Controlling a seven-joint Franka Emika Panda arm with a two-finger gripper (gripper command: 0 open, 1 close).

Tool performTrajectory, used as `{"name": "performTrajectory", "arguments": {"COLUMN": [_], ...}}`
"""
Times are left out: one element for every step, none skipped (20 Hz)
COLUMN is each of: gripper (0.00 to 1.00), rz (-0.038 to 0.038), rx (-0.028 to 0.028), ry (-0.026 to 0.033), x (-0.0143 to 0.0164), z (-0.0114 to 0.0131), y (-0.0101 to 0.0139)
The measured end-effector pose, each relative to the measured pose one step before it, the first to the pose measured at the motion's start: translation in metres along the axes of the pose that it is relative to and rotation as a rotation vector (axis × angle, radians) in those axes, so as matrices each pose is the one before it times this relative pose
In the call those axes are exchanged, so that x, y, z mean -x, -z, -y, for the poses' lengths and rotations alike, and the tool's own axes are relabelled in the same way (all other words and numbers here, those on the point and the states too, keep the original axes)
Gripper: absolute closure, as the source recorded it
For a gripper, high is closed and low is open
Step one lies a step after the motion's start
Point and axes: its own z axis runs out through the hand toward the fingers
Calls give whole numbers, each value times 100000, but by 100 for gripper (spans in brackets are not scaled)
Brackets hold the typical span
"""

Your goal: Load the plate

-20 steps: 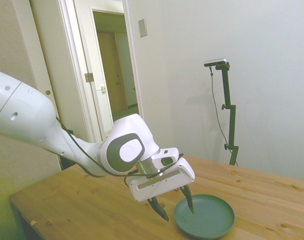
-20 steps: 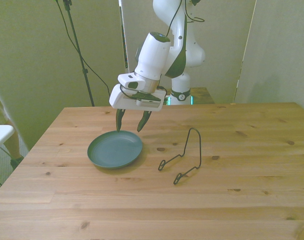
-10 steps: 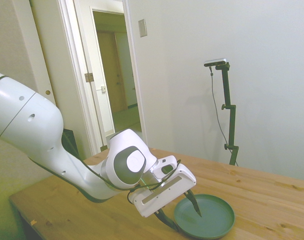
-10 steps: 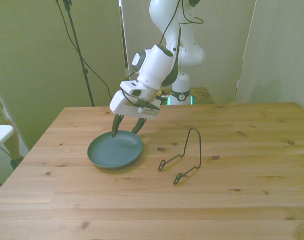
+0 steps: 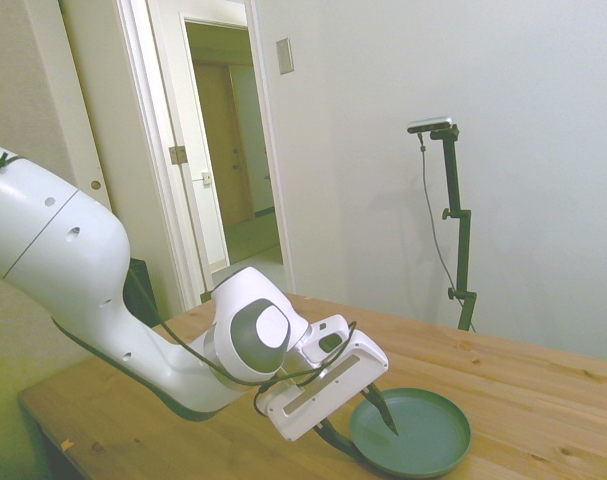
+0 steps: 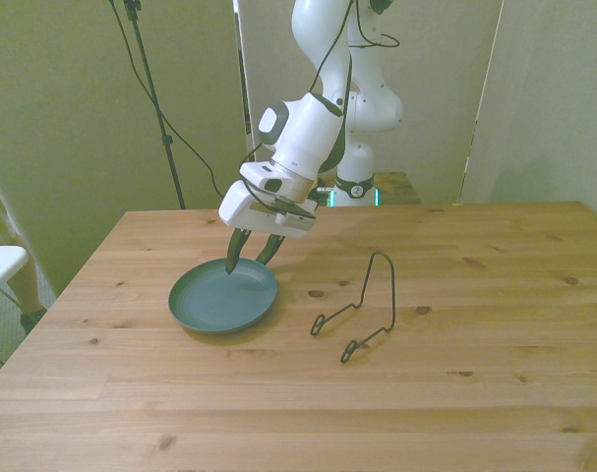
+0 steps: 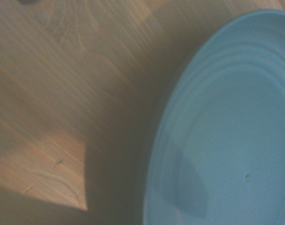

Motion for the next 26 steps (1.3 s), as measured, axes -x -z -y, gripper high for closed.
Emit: {"name": "performTrajectory", "arguments": {"gripper": [100, 100, 100, 100, 100, 100, 100, 100, 100, 100, 100, 100, 100, 100, 100, 100, 100, 100, 100, 100, 100, 100, 100, 100, 100, 100], "rz": [-316, -103, 65, 33, -66, -133, -212, -219, -11, 111, 105, 24, 40, 46, 117, 127, 148, 104, 109, 193, 281, 289, -34, -665, -1027, -469], "rx": [-301, -277, -90, -20, -42, -117, -211, -353, -488, -312, -214, -37, -11, -29, -180, -249, -266, -86, -69, -389, -899, -1518, -2150, -2274, -2266, -2329], "ry": [-248, -491, -375, -256, -181, -188, -203, -188, -334, -271, -136, 86, 73, 32, -237, -270, -402, 43, -91, -320, -472, -533, -525, -622, -817, -800], "x": [14, 22, 35, 33, 15, 6, -2, -19, -35, -13, -17, -14, -13, -17, -23, -38, -43, -21, -29, -47, -110, -178, -305, -431, -565, -589], "z": [-61, -90, -101, -100, -73, -74, -93, -76, -85, -69, -54, -77, -99, -107, -113, -96, -82, -69, -74, -88, -132, -219, -325, -405, -491, -429], "y": [-56, -64, -55, -39, -16, -10, -7, 3, 8, -7, -1, -3, -8, -6, -6, -2, -17, -34, -49, -17, 35, 140, 366, 622, 996, 1231]}}
